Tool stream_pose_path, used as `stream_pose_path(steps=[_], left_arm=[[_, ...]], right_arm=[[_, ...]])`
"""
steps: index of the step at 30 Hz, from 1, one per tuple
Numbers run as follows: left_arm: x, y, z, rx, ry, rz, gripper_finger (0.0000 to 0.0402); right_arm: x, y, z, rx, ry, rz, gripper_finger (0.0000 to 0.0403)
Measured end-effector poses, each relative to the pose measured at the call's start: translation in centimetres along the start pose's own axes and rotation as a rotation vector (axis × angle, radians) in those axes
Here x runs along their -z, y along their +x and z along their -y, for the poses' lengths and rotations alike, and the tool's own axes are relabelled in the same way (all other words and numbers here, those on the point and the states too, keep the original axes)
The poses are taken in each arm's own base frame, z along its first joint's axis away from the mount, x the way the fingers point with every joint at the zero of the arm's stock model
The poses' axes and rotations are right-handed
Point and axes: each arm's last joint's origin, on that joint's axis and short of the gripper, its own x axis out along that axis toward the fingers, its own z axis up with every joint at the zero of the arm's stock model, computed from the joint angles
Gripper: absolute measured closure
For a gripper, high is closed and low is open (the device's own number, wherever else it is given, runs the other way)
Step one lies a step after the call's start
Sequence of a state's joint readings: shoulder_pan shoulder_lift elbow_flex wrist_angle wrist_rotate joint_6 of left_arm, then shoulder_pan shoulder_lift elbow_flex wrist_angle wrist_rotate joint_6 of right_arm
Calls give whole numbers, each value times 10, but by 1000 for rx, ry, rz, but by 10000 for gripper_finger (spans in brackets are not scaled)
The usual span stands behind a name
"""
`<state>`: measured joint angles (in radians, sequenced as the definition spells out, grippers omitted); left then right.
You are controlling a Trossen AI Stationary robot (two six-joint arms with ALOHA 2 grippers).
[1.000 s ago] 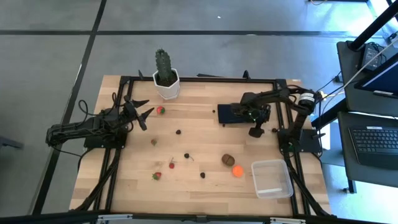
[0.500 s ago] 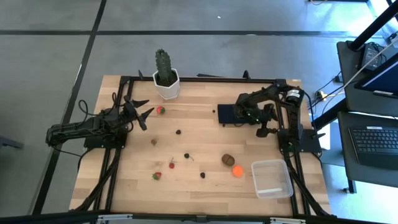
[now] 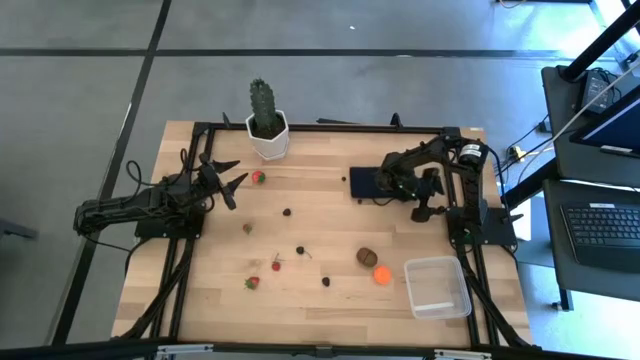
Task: Pick and placing Produce into tupperware
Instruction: Put the right black cherry into the transparent bin
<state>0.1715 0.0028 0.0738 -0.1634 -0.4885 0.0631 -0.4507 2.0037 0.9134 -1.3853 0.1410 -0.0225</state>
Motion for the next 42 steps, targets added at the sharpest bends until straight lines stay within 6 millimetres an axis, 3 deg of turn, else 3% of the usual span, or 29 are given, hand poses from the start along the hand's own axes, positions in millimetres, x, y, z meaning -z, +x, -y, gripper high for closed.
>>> stream_pose_path(steps=[15, 42], left_arm=[[0, 0, 0, 0, 0, 0, 193], [0, 0, 0, 0, -1, 1, 193]], right_arm=[[0, 10, -3, -38, -14, -2, 82], [-3, 18, -5, -102, -40, 14, 83]])
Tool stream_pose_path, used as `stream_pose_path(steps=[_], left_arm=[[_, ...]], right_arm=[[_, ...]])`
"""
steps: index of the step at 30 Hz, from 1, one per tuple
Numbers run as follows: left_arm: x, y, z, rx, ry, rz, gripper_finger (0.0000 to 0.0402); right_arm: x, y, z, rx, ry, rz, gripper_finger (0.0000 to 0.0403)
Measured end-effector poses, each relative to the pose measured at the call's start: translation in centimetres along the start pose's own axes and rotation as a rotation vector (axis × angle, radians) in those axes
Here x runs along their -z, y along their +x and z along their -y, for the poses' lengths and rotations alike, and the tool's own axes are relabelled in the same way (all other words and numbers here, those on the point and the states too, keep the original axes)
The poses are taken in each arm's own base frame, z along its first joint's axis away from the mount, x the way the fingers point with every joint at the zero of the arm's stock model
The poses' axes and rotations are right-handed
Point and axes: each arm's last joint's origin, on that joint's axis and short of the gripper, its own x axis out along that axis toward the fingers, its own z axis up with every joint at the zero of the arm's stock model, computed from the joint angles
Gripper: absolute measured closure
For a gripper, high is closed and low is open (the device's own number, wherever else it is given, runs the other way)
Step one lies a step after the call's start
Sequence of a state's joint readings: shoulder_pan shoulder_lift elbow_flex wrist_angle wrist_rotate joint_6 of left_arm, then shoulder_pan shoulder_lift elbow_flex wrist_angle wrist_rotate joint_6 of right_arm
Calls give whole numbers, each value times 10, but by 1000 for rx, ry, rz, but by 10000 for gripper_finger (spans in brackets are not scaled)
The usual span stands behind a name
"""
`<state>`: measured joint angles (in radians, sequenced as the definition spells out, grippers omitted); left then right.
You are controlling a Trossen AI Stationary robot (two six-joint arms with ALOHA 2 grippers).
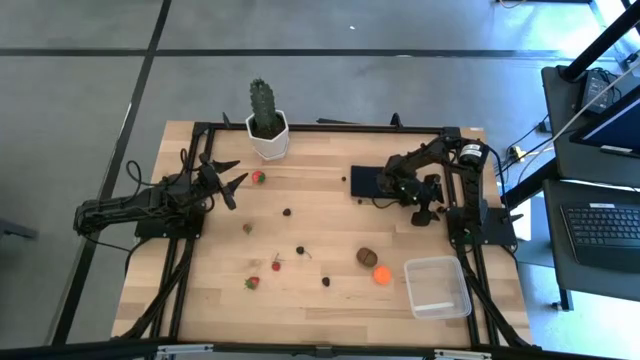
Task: Pick and placing Produce into tupperware
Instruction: Put the right black cherry into the transparent bin
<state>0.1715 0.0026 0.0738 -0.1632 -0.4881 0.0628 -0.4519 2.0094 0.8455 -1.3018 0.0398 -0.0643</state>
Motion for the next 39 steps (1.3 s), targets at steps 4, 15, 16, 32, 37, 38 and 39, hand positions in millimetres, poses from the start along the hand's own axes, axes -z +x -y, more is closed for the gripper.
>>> stream_pose_path(steps=[4, 15, 16, 32, 37, 38, 39], left_arm=[[0, 0, 0, 0, 0, -1, 193], [0, 0, 0, 0, 0, -1, 193], [0, 0, 0, 0, 0, -1, 193], [0, 0, 0, -1, 0, -1, 193], [0, 0, 0, 0, 0, -1, 193], [0, 0, 0, -1, 0, -1, 193], [0, 0, 0, -1, 0, -1, 193]], right_arm=[[0, 0, 0, -6, -1, -1, 91], [-1, 1, 0, -7, -1, 1, 208], [-1, 1, 0, -7, -1, 1, 220], [-1, 1, 0, -8, -8, 1, 280], [-1, 1, -1, -4, -9, 1, 277], [-1, 1, -1, -4, -9, 1, 277], [-1, 1, -1, -4, -9, 1, 276]])
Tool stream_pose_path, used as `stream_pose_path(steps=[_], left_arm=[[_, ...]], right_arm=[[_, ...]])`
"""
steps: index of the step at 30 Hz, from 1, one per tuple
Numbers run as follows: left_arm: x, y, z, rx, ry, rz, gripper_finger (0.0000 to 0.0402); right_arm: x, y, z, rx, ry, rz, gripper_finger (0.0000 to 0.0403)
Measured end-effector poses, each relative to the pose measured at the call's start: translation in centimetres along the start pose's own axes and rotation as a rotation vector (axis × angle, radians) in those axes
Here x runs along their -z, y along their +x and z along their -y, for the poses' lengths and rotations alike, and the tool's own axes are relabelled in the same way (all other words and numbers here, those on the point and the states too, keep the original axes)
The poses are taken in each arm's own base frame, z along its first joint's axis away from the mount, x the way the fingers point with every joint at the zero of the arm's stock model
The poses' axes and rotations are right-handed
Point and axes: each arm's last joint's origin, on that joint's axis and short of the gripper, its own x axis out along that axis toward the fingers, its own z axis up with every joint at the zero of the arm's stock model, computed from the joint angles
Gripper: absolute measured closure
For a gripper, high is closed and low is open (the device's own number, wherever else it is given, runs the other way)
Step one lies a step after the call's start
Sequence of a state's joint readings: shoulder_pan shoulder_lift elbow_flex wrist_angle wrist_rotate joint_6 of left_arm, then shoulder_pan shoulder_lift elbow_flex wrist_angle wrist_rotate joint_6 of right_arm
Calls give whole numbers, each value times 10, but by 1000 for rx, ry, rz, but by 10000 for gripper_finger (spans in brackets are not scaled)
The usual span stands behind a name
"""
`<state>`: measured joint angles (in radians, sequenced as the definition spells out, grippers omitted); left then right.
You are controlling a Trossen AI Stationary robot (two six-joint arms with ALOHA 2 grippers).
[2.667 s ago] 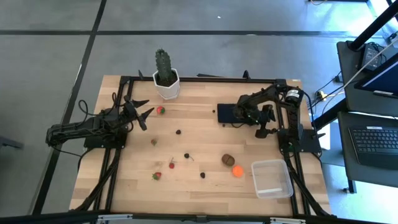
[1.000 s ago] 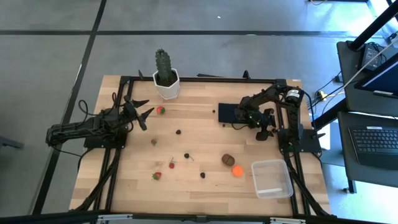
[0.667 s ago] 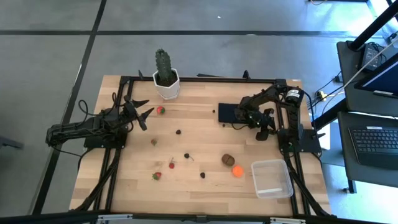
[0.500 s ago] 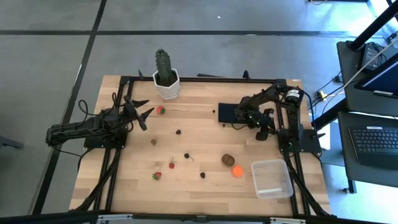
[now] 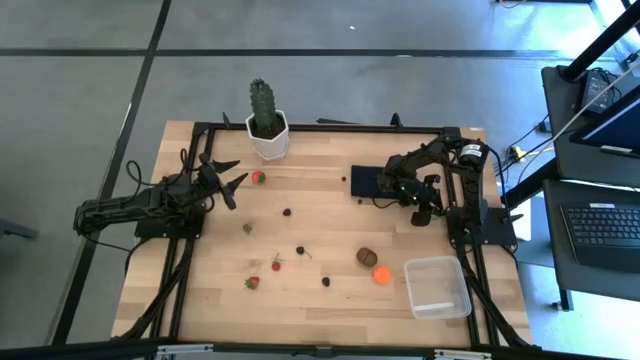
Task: Pick and placing Produce into tupperware
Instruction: Put the right black cherry into the transparent bin
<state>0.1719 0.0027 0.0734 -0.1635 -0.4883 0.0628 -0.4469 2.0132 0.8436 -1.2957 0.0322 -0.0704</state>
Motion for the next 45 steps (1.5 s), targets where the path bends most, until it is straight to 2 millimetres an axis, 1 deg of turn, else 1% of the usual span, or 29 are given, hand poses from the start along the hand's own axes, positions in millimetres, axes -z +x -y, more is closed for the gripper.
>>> stream_pose_path(steps=[16, 23, 27, 31, 35, 37, 41, 45], left_arm=[[0, 0, 0, 0, -7, 0, 193], [0, 0, 0, 0, -7, 0, 193], [0, 0, 0, 0, -3, 0, 193], [0, 0, 0, 0, -2, 0, 193], [0, 0, 0, 0, -1, 0, 193], [0, 0, 0, 0, -1, 0, 193], [0, 0, 0, 0, -1, 0, 193], [0, 0, 0, 0, -1, 0, 193]], right_arm=[[0, 0, -3, 15, 8, -1, 275], [-1, -3, -4, -8, 37, 7, 275], [-4, -6, -5, -55, 135, 27, 275], [-2, -3, -5, -62, 186, 15, 275], [-2, 0, -7, -147, 401, -1, 275], [-3, 0, -8, -189, 465, -7, 275], [-3, 0, -9, -245, 517, -19, 276], [-3, -1, -10, -281, 525, -26, 291]])
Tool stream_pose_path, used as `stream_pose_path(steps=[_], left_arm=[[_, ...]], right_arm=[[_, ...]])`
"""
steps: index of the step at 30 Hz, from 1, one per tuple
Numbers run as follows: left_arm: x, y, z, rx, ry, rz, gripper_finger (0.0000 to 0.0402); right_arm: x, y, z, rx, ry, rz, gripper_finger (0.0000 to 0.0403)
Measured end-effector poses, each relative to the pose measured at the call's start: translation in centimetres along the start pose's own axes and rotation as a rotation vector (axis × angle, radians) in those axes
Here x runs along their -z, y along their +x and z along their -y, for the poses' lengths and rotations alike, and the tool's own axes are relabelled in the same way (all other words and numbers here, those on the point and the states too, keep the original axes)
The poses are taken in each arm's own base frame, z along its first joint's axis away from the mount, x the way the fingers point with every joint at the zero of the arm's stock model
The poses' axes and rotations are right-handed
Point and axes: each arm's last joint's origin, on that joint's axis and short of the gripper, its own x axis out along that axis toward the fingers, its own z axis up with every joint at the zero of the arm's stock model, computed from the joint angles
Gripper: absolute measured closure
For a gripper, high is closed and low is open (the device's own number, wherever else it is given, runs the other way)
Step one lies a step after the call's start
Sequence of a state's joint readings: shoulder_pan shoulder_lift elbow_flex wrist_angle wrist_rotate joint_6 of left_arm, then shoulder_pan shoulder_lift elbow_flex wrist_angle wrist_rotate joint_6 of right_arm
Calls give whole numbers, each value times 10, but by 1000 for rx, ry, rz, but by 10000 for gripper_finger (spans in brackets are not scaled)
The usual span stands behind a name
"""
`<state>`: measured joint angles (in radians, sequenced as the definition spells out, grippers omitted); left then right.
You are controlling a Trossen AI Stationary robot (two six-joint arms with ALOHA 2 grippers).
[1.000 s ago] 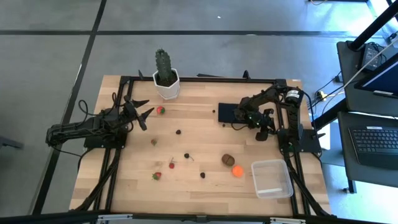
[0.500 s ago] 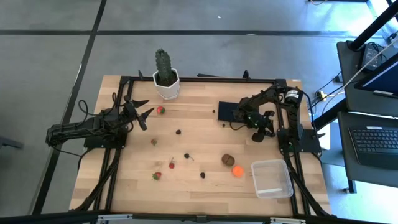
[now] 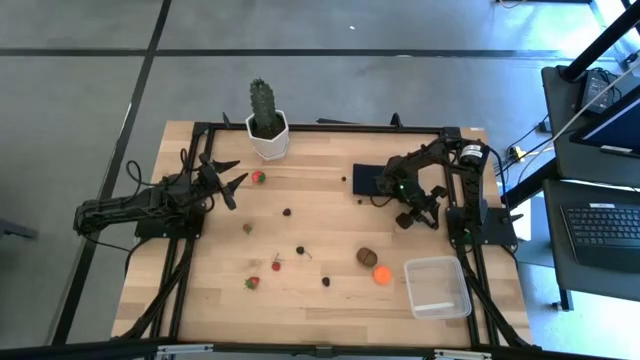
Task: Pick and placing Produce into tupperware
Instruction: Put the right black cherry into the transparent bin
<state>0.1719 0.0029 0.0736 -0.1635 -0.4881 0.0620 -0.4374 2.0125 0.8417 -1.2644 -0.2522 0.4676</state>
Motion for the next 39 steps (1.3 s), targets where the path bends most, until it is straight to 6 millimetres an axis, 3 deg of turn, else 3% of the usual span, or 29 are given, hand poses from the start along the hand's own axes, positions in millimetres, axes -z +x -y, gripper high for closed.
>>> stream_pose_path(steps=[12, 16, 22, 31, 39], left_arm=[[0, 0, 0, 0, 1, 0, 193], [0, 0, 0, 0, 1, 0, 193], [0, 0, 0, 0, 20, 0, 193], [0, 0, 0, 0, 20, 1, 193], [0, 0, 0, 0, 20, 0, 193]], right_arm=[[-1, -7, -3, -13, -35, 4, 348], [-1, -11, -5, -31, 11, -2, 347], [0, -39, -18, -55, -34, 57, 328], [20, -99, -55, -19, -239, 250, 251], [74, -132, -87, 148, -393, 433, 137]])
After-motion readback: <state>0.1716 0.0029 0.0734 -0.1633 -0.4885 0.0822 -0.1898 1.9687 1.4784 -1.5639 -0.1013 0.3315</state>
